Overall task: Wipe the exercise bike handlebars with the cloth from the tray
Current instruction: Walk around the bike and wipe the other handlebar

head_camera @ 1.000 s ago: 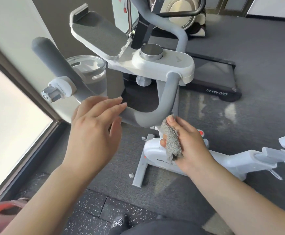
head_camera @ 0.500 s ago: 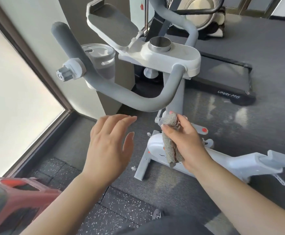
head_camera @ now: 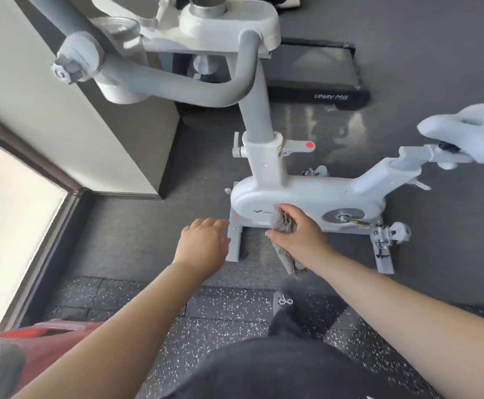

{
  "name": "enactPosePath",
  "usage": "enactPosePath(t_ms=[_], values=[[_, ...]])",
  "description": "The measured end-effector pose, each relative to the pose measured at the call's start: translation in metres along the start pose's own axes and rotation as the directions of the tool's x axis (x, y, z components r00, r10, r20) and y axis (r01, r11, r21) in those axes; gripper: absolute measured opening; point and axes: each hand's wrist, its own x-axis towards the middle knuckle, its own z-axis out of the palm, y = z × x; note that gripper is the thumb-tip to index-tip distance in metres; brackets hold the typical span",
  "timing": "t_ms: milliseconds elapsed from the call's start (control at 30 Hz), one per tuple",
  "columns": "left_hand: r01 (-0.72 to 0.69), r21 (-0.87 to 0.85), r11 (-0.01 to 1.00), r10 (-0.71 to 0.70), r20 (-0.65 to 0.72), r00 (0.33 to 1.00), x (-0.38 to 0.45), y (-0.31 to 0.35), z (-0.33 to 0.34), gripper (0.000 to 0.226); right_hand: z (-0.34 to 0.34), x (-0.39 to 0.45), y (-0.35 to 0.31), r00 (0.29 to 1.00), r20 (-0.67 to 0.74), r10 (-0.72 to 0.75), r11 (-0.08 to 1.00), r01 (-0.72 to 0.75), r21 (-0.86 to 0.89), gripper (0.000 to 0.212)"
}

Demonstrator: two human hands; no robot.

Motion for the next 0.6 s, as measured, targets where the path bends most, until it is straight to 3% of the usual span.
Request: enactPosePath(t_ms=[300, 600], values=[[-0.237, 0.193, 0.952, 0.188, 0.24, 0.952, -0.031, 0.062, 0.041, 0.045, -0.038, -0.07, 0.086, 0.974, -0.171, 0.148, 0.979, -0.168, -0.112, 0.058], [-0.506, 0.216, 0.835, 0.446, 0.275, 0.852, -0.019, 0.202, 0.071, 0.061, -0.146, -0.137, 0.161, 0.903, -0.332, 0.273, 0.924, -0.342, -0.169, 0.056]])
